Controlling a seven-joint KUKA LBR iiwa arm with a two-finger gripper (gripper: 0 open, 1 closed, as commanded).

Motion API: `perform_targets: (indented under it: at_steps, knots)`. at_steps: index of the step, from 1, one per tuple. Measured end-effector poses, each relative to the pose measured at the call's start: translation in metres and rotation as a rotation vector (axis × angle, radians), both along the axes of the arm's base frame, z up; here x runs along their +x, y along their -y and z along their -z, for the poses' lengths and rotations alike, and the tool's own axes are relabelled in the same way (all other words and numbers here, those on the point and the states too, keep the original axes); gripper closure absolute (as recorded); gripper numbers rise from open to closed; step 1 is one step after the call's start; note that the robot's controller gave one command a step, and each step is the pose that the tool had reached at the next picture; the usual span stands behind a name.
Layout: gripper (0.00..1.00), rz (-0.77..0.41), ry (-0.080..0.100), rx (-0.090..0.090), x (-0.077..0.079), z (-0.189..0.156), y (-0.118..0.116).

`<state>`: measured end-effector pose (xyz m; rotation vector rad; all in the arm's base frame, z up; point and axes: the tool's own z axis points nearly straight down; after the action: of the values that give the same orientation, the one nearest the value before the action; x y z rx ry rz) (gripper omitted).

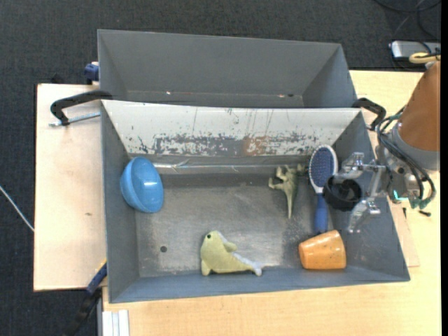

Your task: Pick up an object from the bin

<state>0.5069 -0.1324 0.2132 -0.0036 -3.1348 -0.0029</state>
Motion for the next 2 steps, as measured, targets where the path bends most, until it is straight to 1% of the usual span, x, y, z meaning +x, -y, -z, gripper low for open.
perform_targets:
  at_steps: [1, 2]
  knots:
    - [0.00, -0.359, 0.003, 0.006, -0.014, 0.128, -0.027]
    - [0.00, -0.304, 0.011, 0.004, -0.014, 0.112, 0.003]
